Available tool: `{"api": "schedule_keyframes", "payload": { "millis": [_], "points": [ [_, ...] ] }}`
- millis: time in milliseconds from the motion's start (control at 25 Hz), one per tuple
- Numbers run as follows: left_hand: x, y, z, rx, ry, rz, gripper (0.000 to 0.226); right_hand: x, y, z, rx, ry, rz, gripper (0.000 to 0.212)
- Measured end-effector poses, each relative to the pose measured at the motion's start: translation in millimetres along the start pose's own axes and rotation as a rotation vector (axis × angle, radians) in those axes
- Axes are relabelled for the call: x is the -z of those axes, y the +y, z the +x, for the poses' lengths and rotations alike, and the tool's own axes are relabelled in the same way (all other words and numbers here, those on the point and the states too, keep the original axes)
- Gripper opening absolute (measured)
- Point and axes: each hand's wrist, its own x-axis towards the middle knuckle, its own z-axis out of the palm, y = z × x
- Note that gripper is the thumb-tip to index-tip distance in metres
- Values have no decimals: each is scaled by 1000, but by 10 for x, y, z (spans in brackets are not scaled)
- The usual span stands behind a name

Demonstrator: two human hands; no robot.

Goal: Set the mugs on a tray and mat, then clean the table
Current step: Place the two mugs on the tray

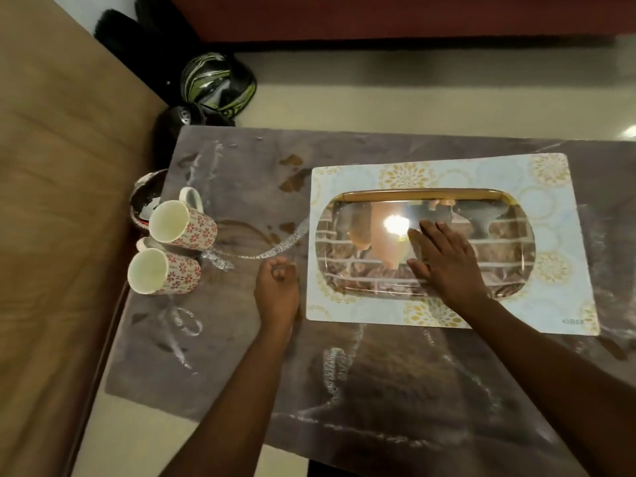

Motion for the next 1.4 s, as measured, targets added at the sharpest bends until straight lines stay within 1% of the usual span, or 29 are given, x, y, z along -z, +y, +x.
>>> {"api": "schedule_keyframes", "payload": {
  "millis": [80, 120, 160, 240, 280, 320, 400, 520, 640, 760, 920, 1040, 1080, 1120, 1240, 1320, 1400],
  "points": [
    [296, 271, 143, -256, -5, 87, 8, 51, -320, 129, 70, 89, 62, 46],
    [443, 403, 219, -394, 13, 129, 10, 82, -594, 256, 137, 117, 99, 49],
    [586, 516, 307, -505, 55, 169, 12, 125, -927, 403, 217, 127, 141, 51],
    [940, 644, 540, -626, 197, 287, 21, 170, -1741, 744, 381, 95, 216, 53],
    [1097, 666, 628, -630, 265, 360, 26, 177, -2114, 892, 451, 68, 231, 55],
    [1275, 636, 716, -596, 323, 430, 32, 189, -2479, 1044, 510, 40, 237, 57],
    [1533, 523, 814, -497, 375, 548, 45, 225, -3009, 1308, 585, -25, 233, 61],
    [1837, 202, 975, -331, 342, 646, 64, 197, -3621, 1644, 629, -168, 126, 69],
    [1957, -78, 1150, -227, 285, 671, 80, 39, -3932, 1828, 614, -307, -100, 74],
    [1957, -210, 1245, -182, 227, 597, 86, -195, -3978, 1861, 569, -399, -237, 75],
    [1894, -272, 1289, -208, 152, 568, 92, -369, -3997, 1910, 592, -288, -209, 74],
    [1919, -349, 1280, -238, 163, 470, 80, -333, -4000, 2002, 577, -290, -138, 72],
    [1946, -337, 1257, -266, 168, 436, 79, -288, -3956, 1985, 562, -268, -101, 71],
    [1961, -274, 1239, -300, 177, 430, 79, -218, -3860, 1940, 542, -213, -42, 69],
    [1814, 159, 1090, -435, 177, 466, 76, 138, -3262, 1593, 418, -2, 180, 61],
    [1477, 514, 863, -548, 81, 456, 76, 430, -2631, 1274, 311, 82, 216, 62],
    [993, 740, 600, -667, -63, 477, 79, 665, -1981, 935, 195, 97, 164, 69]
  ]
}}
